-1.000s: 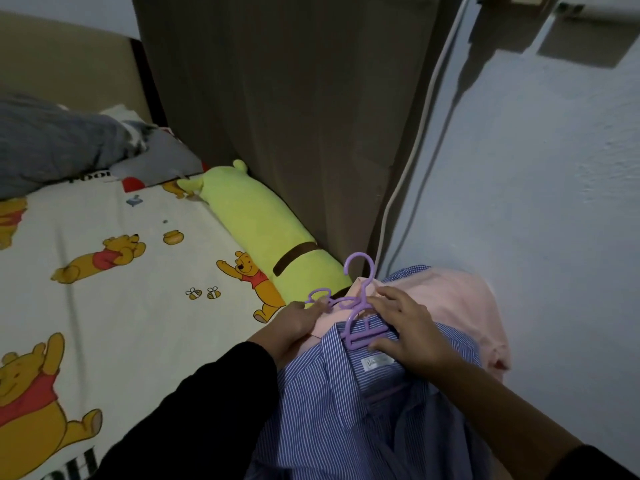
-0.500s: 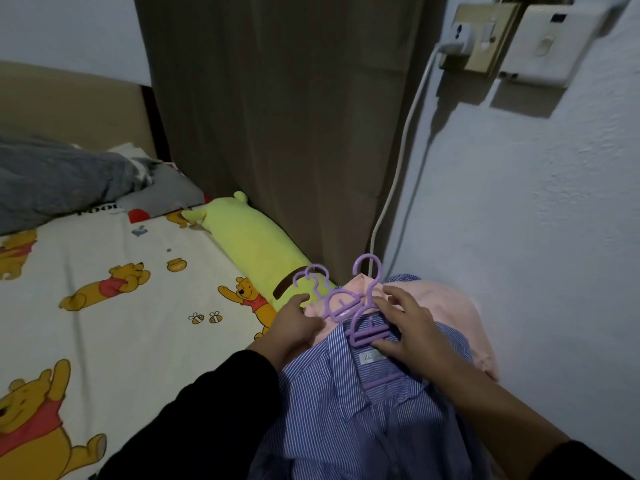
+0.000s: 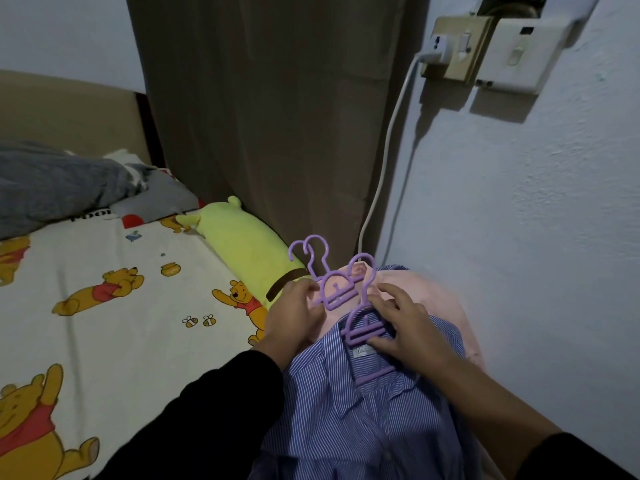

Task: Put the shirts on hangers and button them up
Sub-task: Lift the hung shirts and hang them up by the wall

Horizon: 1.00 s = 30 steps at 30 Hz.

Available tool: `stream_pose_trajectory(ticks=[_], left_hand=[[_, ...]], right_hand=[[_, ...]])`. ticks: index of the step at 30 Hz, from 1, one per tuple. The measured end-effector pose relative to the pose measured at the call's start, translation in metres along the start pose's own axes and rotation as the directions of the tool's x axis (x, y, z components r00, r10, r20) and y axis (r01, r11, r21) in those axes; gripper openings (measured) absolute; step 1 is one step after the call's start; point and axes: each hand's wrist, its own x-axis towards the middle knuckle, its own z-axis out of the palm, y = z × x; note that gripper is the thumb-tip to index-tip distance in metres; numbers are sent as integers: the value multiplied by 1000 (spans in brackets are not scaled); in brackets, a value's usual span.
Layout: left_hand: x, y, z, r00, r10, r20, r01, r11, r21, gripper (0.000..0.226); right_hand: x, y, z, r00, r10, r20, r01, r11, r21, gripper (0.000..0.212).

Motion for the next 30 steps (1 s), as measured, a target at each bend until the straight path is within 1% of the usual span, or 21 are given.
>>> stream_pose_trajectory(ticks=[3, 6, 8, 11, 12, 13, 17, 20, 23, 27, 29, 30], left_hand=[[3, -3, 3, 1000, 1, -24, 0, 999, 45, 37], [6, -4, 7, 999, -17, -46, 23, 991, 130, 30], [9, -4, 9, 997, -7, -77, 19, 987, 161, 32], [11, -1, 6, 971, 139, -193, -101, 976, 195, 32], [10, 3, 4, 965, 173, -196, -135, 972, 193, 30], [8, 8, 1, 966, 185, -182, -152, 971, 184, 29], [8, 20, -8, 987, 150, -58, -137, 973, 184, 27], [16, 28, -19, 991, 118, 68, -125, 988, 96, 23], [22, 50, -35, 982, 130, 140, -124, 991, -49, 17], [27, 90, -62, 970, 207, 124, -183, 966, -184, 10], [29, 112, -78, 960, 260, 102, -227, 939, -257, 3], [29, 123, -86, 950, 295, 98, -257, 923, -285, 4]], right_hand=[[0, 3, 0, 1000, 2, -4, -2, 1000, 4, 76], [0, 6, 1, 1000, -15, -18, 15, 1000, -10, 75], [1, 7, 0, 1000, -15, -25, 15, 1000, -13, 75], [3, 10, -1, 999, -22, -43, 22, 1000, 3, 74], [3, 11, -2, 998, -24, -50, 24, 1000, 7, 74], [4, 12, -4, 998, -24, -59, 25, 1000, 14, 74], [9, 12, -14, 993, -29, -117, 35, 998, 47, 74], [13, 13, -30, 982, -26, -185, 38, 997, 63, 73], [15, 13, -53, 966, -35, -256, 47, 998, 42, 73], [13, 14, -89, 933, -97, -347, 86, 995, -47, 72], [12, 15, -109, 893, -181, -413, 159, 983, -86, 70], [10, 16, -121, 867, -212, -451, 179, 977, -116, 70]])
